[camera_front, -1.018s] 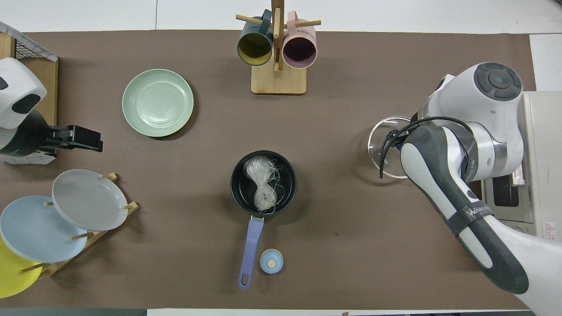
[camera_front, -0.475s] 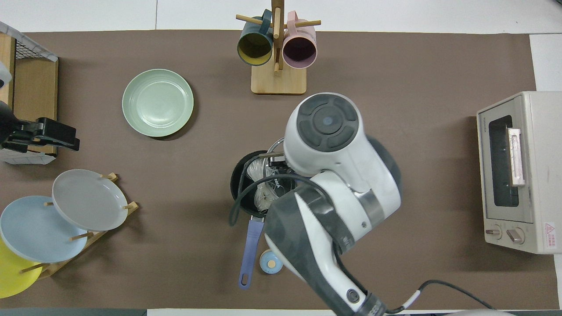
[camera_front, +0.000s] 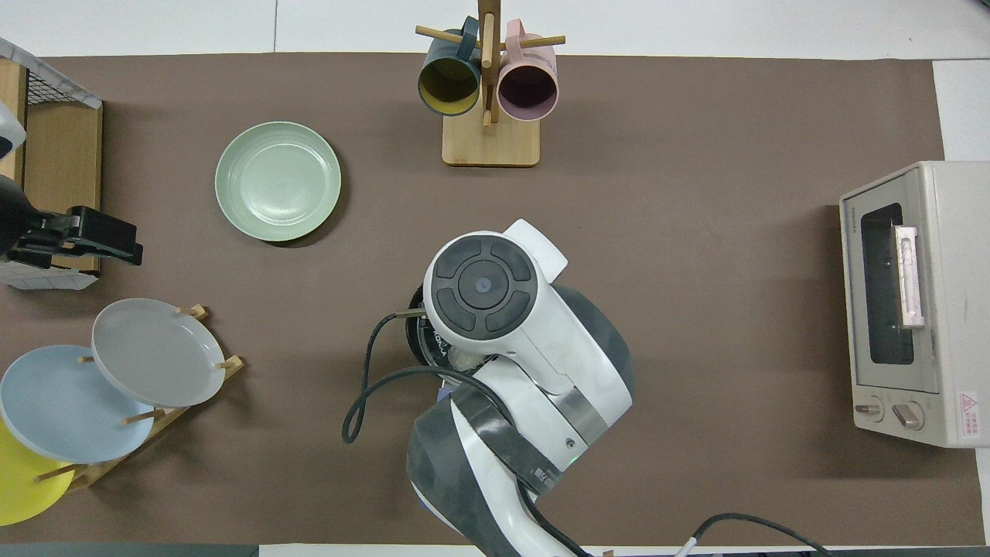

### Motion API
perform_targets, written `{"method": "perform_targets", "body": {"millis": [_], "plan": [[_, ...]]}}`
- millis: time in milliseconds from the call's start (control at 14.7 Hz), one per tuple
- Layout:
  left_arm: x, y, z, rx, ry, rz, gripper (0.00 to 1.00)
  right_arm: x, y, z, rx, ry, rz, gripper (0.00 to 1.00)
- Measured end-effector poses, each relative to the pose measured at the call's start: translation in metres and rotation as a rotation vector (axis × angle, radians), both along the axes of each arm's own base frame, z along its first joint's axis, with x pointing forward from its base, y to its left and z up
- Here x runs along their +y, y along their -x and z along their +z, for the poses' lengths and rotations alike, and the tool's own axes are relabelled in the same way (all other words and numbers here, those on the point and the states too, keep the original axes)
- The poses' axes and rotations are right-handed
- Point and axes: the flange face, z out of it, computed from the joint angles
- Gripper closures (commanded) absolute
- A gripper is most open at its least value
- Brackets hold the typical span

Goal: Transfer vermicelli from plate to pot
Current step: 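Carry the glass lid with the right gripper over the black pot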

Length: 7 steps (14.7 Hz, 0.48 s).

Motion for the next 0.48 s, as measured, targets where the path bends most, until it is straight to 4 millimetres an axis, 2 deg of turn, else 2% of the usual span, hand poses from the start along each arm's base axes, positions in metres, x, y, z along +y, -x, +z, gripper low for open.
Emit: {"method": "perform_targets", "body": {"millis": [475], "plan": [[0.003,0.000,0.000,0.000,0.000,0.006,0.00,0.008,0.008,-0.016,-0.015,0.028,0.035,0.46]]}}
